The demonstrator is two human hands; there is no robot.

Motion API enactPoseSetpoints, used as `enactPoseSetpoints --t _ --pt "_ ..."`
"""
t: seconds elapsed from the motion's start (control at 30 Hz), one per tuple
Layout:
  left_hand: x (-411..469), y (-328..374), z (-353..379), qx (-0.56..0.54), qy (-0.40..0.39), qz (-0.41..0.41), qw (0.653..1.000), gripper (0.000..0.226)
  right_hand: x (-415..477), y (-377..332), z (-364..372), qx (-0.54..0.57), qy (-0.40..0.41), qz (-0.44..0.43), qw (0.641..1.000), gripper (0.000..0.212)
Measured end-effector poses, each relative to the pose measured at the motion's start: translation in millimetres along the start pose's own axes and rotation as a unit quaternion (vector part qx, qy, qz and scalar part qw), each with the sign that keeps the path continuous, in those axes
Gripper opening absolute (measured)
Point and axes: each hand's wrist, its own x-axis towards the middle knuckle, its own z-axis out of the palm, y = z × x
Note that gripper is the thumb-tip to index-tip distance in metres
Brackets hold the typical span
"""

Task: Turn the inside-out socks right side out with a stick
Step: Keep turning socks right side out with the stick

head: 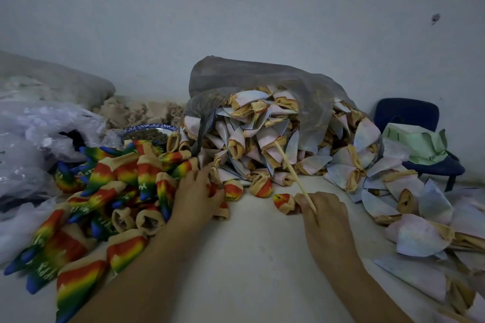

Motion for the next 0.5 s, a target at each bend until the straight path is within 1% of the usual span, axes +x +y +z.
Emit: enactPoseSetpoints --t 0.03,0.07,0.13,0.2,0.3,0.4,0.5 --pt "-0.1 1.7 0.5 -0.005 0.013 0.006 1.0 0.055 -0.3 0.1 -0.1 -0.002 0.002 0.002 1.0 0.027" --pt "0.3 2.2 -0.7 -0.037 0.029 0.005 0.999 0.051 -0.5 0.4 -0.2 -0.003 0.003 0.003 1.0 0.028" --pt "0.7 -1.6 -4.2 -0.13 0.055 -0.011 0.99 0.047 -0.5 2.0 -0.5 -0.006 0.004 0.0 1.0 0.031" --pt "-1.7 -3.1 -10.5 -0.231 0.066 -0.053 0.969 0.041 -0.4 2.4 -0.4 -0.005 0.006 -0.003 1.0 0.032" --pt "-2.1 3.8 -19.0 -0.361 0.088 -0.091 0.924 0.034 -1.1 1.6 0.8 -0.002 0.017 -0.014 1.0 0.036" --pt "-4.3 10.5 -17.7 -0.467 0.051 -0.096 0.877 0.036 -1.2 1.1 1.4 -0.016 0.026 -0.027 0.999 0.036" --pt "-7.2 12.3 -11.2 -0.521 0.016 -0.104 0.847 0.036 -0.5 -0.1 1.1 -0.026 0.044 -0.038 0.998 0.033"
